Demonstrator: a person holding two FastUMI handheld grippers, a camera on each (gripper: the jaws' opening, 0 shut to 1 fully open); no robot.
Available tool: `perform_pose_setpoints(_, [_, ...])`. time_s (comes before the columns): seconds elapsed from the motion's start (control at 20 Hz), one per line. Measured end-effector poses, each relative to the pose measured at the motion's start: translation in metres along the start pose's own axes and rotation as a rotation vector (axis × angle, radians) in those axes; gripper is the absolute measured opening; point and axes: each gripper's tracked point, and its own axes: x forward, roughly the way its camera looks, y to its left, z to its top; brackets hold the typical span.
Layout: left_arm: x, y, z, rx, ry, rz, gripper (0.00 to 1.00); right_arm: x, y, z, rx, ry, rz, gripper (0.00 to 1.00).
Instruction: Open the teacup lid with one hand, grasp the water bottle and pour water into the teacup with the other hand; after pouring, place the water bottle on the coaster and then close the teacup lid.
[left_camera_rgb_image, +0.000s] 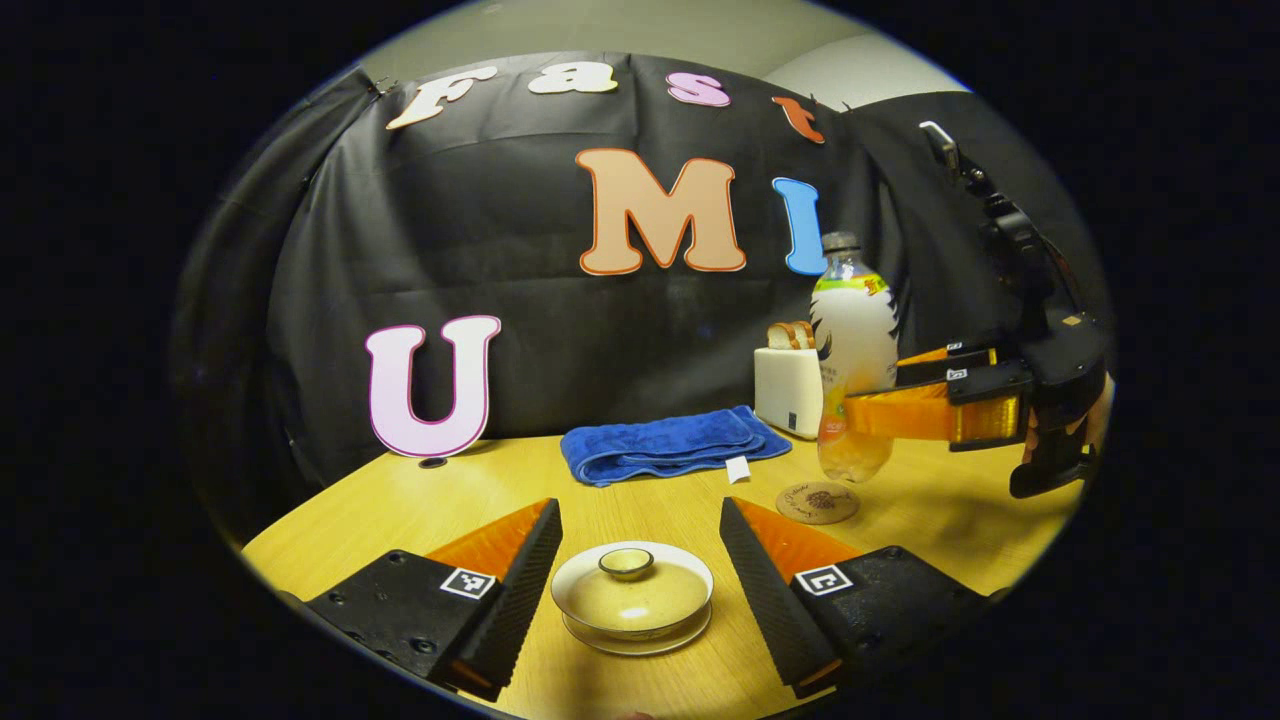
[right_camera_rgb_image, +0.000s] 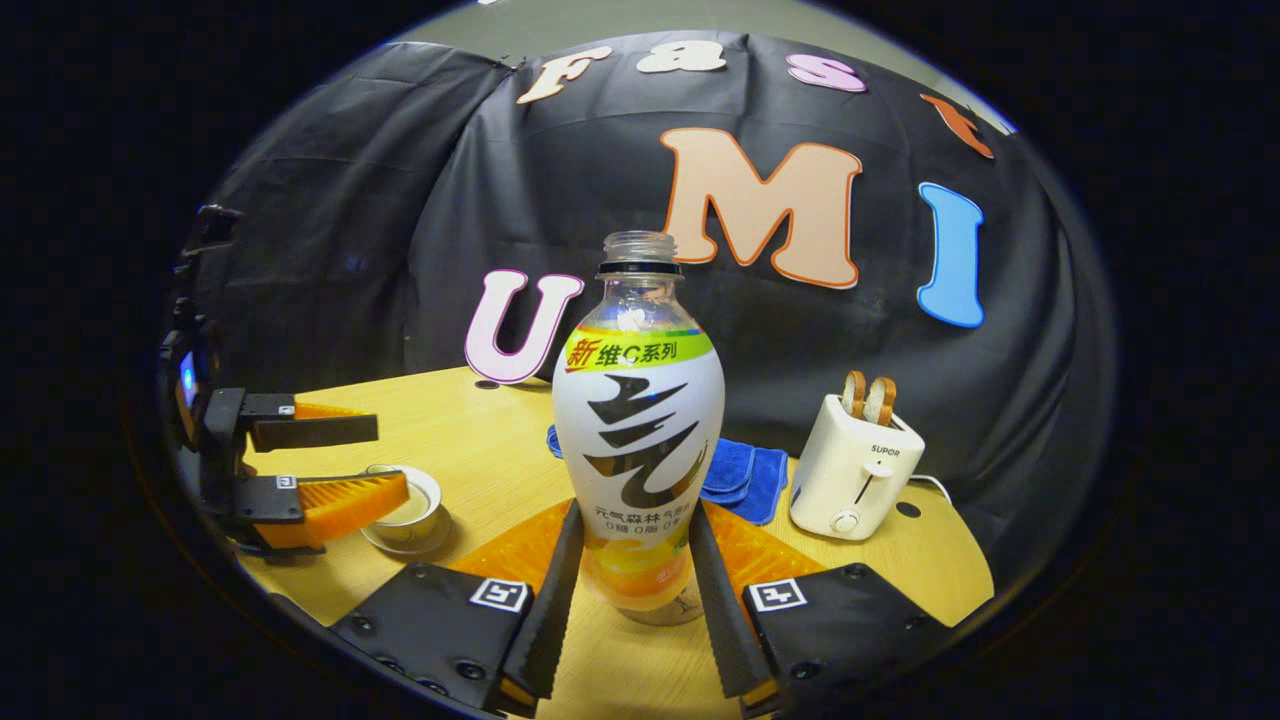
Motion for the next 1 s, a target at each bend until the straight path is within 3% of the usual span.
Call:
perform_pose_setpoints(0.4, [-0.019, 0.008, 0.01, -0.025, -0.049, 0.053, 0.93, 0.032, -0.008, -0.019, 0.076, 0.008, -0.052, 0.65])
perform_pose_setpoints(1.0, [-0.039, 0.014, 0.032, -0.026, -0.118, 0.074, 0.93, 0.053, -0.024, -0.057, 0.07, 0.075, -0.117, 0.65])
